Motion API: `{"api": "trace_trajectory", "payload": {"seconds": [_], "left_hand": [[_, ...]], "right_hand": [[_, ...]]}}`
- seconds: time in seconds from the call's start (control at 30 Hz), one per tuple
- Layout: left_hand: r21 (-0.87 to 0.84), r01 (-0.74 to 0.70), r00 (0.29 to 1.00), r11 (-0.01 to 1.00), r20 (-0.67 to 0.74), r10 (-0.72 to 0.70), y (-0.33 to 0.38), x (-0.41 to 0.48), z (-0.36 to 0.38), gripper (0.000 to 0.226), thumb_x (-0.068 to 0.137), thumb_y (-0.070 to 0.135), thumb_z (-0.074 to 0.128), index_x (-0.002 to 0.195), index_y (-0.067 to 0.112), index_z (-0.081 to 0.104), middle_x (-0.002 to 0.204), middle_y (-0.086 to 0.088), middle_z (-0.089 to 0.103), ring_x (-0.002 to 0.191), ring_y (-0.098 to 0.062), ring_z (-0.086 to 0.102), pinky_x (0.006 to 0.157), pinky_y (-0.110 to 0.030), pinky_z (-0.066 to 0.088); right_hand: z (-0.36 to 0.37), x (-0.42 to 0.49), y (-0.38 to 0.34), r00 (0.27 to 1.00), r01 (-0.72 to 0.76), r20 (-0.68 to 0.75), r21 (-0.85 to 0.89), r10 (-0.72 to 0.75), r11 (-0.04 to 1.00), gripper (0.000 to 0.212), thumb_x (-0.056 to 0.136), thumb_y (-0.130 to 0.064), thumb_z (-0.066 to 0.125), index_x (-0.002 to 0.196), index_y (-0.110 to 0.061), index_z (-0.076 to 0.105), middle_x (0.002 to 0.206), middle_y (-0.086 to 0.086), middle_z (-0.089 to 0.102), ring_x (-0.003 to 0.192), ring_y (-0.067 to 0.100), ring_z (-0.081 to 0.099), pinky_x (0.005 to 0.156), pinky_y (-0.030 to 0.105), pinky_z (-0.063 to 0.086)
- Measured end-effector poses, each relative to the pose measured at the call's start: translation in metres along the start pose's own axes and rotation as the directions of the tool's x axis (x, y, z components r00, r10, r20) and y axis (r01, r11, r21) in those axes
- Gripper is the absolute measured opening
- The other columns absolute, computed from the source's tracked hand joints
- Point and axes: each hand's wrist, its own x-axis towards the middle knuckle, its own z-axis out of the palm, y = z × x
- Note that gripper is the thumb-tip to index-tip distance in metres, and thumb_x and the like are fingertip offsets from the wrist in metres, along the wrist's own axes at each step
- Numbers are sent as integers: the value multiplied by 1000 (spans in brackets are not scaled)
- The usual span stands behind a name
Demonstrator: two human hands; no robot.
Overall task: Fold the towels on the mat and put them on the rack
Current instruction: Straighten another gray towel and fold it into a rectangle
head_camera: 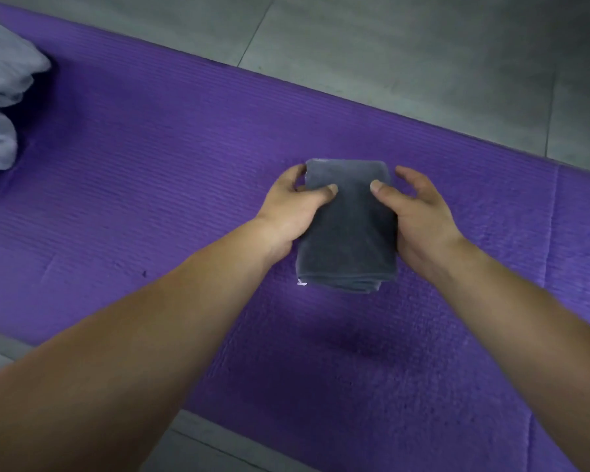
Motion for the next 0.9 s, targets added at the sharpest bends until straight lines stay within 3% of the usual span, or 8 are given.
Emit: {"api": "trace_trajectory", "payload": {"seconds": [0.1, 0.2, 0.4, 0.53, 0.67, 0.73, 0.83, 0.9], "left_hand": [[169, -66, 994, 983, 100, 50, -5, -4, -3, 53, 93, 17, 70, 139, 34, 47, 111, 5, 75, 98, -10, 73, 90, -33, 60], [154, -75, 994, 985, 93, 61, -12, -3, -2, 74, 98, 21, 64, 158, 36, 22, 126, 10, 67, 110, -5, 68, 99, -31, 55], [236, -184, 970, 954, -113, 215, -7, 7, 12, 59, 95, 24, 66, 147, 34, 39, 127, 4, 62, 111, -9, 64, 100, -33, 54], [357, -219, 962, 908, -79, 263, -4, 12, 13, 51, 97, 23, 62, 145, 31, 45, 134, 3, 57, 120, -11, 59, 105, -26, 47], [665, -219, 963, 714, 31, 267, -16, 4, 5, 58, 101, 34, 53, 155, 34, 31, 149, -5, 35, 138, -24, 38, 114, -38, 35], [773, -205, 972, 601, 88, 218, -22, -2, 5, 67, 103, 40, 47, 161, 33, 14, 164, -8, 13, 149, -28, 18, 120, -44, 24], [852, -283, 942, 440, 161, 294, -28, -7, 6, 72, 105, 39, 39, 162, 23, -1, 169, -3, -18, 156, -21, -9, 124, -43, 6], [877, -403, 874, 260, 284, 395, -35, -6, 2, 69, 102, 39, 26, 162, 15, 3, 169, -3, -15, 155, -20, -15, 125, -43, -3]], "right_hand": [[-4, -10, 9, 991, 63, 130, -163, -42, 985, 73, 89, -23, 75, 150, -39, 37, 139, -6, 59, 126, 9, 58, 108, 40, 48], [-6, -12, 13, 975, 181, 194, -387, -112, 904, 77, 94, -22, 69, 154, -45, 26, 152, -20, 41, 138, -2, 41, 115, 34, 41], [5, 3, 1, 978, 207, 79, -446, -192, 871, 69, 95, -19, 66, 153, -38, 34, 147, -16, 46, 132, -2, 44, 113, 31, 43], [8, 2, 2, 967, 246, 81, -546, -241, 801, 64, 98, -22, 62, 153, -40, 34, 153, -11, 41, 133, 3, 42, 110, 23, 40], [8, -7, 22, 963, 265, 147, -680, -227, 683, 62, 99, -25, 59, 153, -38, 33, 151, -3, 33, 120, 5, 46, 76, -4, 33], [10, -13, 30, 962, 269, 156, -693, -226, 668, 63, 99, -27, 57, 155, -37, 30, 154, -3, 26, 122, 7, 45, 80, -3, 35], [12, -18, 34, 963, 264, 158, -711, -218, 652, 63, 100, -31, 54, 155, -39, 25, 157, -5, 17, 135, 17, 40, 106, 27, 44], [9, -14, 28, 962, 271, 168, -715, -217, 645, 64, 101, -30, 51, 156, -42, 21, 156, -5, 19, 123, 11, 48, 96, 16, 43]]}}
